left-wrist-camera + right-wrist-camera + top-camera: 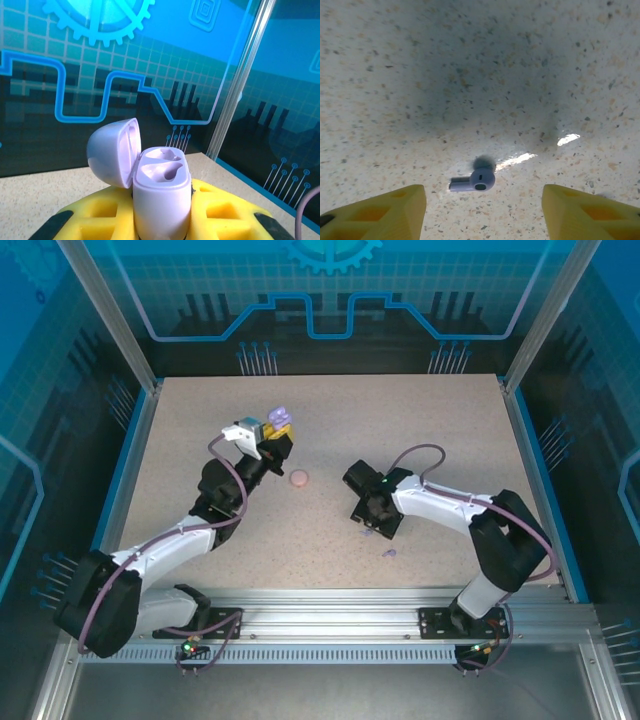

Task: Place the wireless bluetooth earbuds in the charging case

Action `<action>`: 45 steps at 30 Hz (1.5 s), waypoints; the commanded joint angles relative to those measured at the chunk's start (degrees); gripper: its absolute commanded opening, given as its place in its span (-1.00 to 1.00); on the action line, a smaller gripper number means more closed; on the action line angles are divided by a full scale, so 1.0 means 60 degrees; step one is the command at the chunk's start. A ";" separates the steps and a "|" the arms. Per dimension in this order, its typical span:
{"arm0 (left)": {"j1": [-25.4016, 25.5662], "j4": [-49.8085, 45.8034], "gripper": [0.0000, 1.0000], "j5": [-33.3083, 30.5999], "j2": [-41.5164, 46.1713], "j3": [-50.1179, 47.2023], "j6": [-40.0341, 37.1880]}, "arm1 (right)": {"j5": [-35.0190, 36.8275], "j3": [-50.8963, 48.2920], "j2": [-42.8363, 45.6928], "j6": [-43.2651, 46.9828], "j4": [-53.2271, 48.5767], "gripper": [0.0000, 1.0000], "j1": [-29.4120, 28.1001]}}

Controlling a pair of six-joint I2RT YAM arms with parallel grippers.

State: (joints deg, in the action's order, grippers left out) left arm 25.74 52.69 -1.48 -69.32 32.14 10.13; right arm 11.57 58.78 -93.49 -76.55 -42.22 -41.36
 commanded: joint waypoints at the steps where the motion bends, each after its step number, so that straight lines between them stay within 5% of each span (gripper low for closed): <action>1: 0.0054 0.0194 -1.00 0.0114 0.0054 0.0254 -0.0277 | 0.0119 0.0179 -0.0286 -0.0896 -0.0336 0.15 -0.0151; 6: 0.0061 0.0184 -1.00 0.0114 0.0052 0.0197 -0.0307 | -0.0006 0.0318 -0.0632 -0.1091 -0.0317 -0.07 -0.0236; 22: 0.0065 0.0085 -1.00 0.0317 0.0117 0.0239 -0.0373 | -0.0010 0.0384 -0.1124 -0.1304 -0.0156 -0.13 -0.0447; 37: 0.0075 -0.0014 -1.00 0.0363 0.0125 0.0270 -0.0387 | 0.0180 0.0487 -0.1402 -0.1034 -0.0095 -0.41 -0.0287; 45: 0.0066 -0.0059 -1.00 0.0438 0.0211 0.0327 -0.0387 | 0.0513 0.0589 -0.1398 -0.0390 -0.0288 -0.36 -0.0124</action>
State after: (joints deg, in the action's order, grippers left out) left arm 25.78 51.31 -0.16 -69.30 32.23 8.84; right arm 12.12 60.84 -101.19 -80.97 -41.82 -42.92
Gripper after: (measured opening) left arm 0.221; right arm 0.321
